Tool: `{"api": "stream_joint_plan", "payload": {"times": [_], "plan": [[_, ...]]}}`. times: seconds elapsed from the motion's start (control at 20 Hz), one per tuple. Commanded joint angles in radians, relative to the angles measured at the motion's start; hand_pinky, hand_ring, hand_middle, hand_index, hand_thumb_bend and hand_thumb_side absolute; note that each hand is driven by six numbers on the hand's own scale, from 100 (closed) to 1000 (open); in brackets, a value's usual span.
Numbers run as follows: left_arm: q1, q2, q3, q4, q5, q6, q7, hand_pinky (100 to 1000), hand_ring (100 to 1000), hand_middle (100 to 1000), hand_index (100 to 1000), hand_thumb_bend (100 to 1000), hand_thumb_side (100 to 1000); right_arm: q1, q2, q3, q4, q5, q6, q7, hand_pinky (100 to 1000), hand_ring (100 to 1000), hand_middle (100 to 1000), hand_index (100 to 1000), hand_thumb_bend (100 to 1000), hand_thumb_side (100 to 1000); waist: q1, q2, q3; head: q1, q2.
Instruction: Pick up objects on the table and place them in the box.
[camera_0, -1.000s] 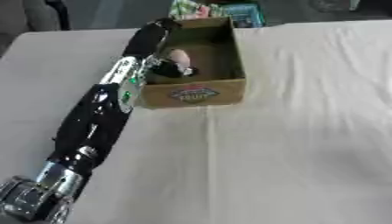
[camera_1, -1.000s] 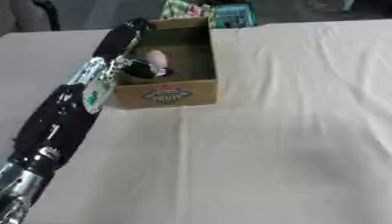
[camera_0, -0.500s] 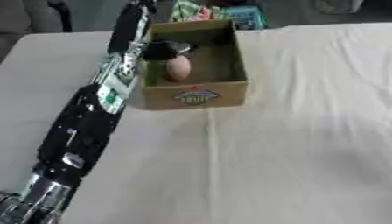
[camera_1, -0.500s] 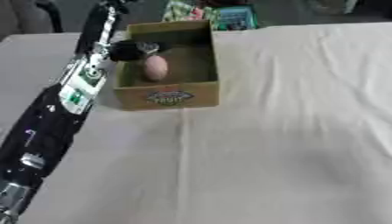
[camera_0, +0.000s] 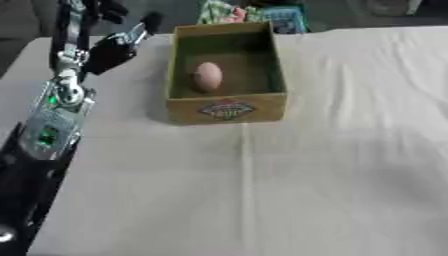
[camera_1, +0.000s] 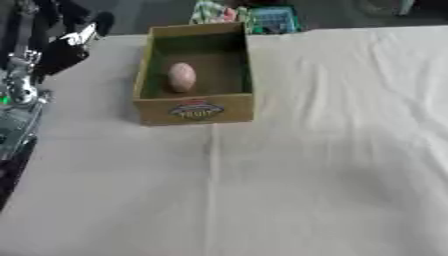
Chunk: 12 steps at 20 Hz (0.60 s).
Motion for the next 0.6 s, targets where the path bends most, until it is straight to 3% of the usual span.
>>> {"api": "stream_joint_plan", "payload": {"times": [0.05,0.6], "plan": [[0.031,0.013,0.033,-0.041,0.036,0.012,0.007,577,572,639,739,624,467,-0.005,-0.026,-0.017,-0.011,0.0,-0.001,-0.007,641,711,710,841,100,268,-0.003,-0.012,0.003,-0.008,-0.006],[0.145,-0.028,0.077,-0.073,0.043,0.012,0.032,570,562,625,734,598,460,-0.003,-0.025,-0.02,-0.011,0.001,-0.002,-0.009,641,711,709,842,100,269,-0.007,-0.007,0.014,-0.023,-0.001]]}}
